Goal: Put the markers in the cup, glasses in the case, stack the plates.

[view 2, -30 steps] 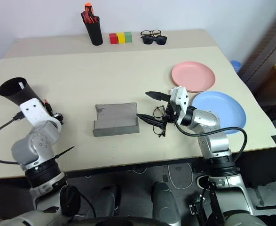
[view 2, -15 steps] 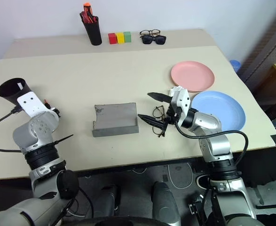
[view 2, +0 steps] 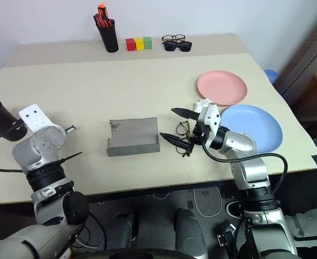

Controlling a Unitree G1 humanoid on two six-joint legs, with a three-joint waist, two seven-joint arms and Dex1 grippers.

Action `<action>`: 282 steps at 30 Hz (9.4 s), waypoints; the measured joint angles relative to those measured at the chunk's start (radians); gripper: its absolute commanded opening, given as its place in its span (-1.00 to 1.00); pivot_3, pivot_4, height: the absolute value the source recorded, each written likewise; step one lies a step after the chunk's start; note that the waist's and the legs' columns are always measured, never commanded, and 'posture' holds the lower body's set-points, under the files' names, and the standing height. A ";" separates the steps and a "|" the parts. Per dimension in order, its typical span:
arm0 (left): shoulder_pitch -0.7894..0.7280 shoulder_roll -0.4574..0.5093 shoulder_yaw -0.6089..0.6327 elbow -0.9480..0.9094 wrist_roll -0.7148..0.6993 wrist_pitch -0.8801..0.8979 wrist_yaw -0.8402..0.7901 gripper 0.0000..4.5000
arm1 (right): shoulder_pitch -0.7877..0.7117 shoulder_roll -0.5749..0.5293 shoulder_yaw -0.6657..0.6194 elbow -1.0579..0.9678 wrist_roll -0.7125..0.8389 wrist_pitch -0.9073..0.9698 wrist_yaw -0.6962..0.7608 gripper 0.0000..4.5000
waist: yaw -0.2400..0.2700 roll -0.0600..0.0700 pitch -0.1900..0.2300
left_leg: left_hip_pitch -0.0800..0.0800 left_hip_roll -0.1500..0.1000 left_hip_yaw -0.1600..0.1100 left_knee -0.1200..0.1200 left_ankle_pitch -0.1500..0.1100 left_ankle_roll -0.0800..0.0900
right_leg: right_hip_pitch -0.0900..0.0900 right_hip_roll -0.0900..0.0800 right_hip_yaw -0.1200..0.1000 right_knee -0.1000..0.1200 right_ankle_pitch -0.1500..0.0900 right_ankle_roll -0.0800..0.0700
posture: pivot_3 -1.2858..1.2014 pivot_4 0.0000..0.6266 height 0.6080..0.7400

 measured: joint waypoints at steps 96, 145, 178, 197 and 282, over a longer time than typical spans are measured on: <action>-0.109 0.533 -0.467 1.208 0.549 -1.666 0.553 -0.97 | 0.036 0.046 0.014 -0.020 -0.020 -0.002 -0.087 0.99 | 0.024 0.000 0.000 | -0.001 0.001 0.001 -0.002 0.000 0.000 | -0.002 0.000 -0.002 0.000 0.003 -0.002 | 0.03 -0.52 1.00; 0.061 0.650 -0.761 -0.069 -0.509 -0.527 -1.185 0.99 | 0.371 -0.246 -0.203 -0.241 -0.001 0.176 -0.123 0.99 | 0.020 0.002 0.002 | -0.003 0.001 0.005 0.001 0.000 0.000 | -0.002 -0.002 0.001 -0.005 -0.002 -0.006 | 0.03 -0.52 1.00; -0.185 0.548 -1.151 0.291 0.093 -0.708 -1.857 -0.97 | 0.686 -0.227 -0.373 -0.440 -0.002 0.181 -0.208 0.99 | 0.025 0.002 0.002 | -0.005 0.002 0.005 0.000 -0.002 0.004 | -0.004 -0.002 0.001 -0.004 -0.004 -0.005 | 0.03 -0.52 1.00; 0.003 0.656 -1.071 -0.050 0.024 -0.399 -1.806 -0.97 | 0.509 -0.223 -0.249 -0.381 -0.006 0.196 -0.204 0.99 | 0.021 0.002 0.002 | -0.003 0.002 0.005 0.001 -0.002 0.005 | -0.004 -0.002 0.001 -0.002 -0.004 -0.005 | 0.03 -0.52 1.00; 0.616 0.571 -0.383 -0.600 -0.498 -0.224 -1.241 0.26 | -0.114 -0.250 -0.106 0.090 0.313 1.005 -0.088 0.99 | 0.018 0.003 0.002 | -0.003 0.003 0.005 0.005 -0.003 0.005 | -0.003 0.000 0.001 -0.001 -0.003 -0.006 | 0.03 -0.52 1.00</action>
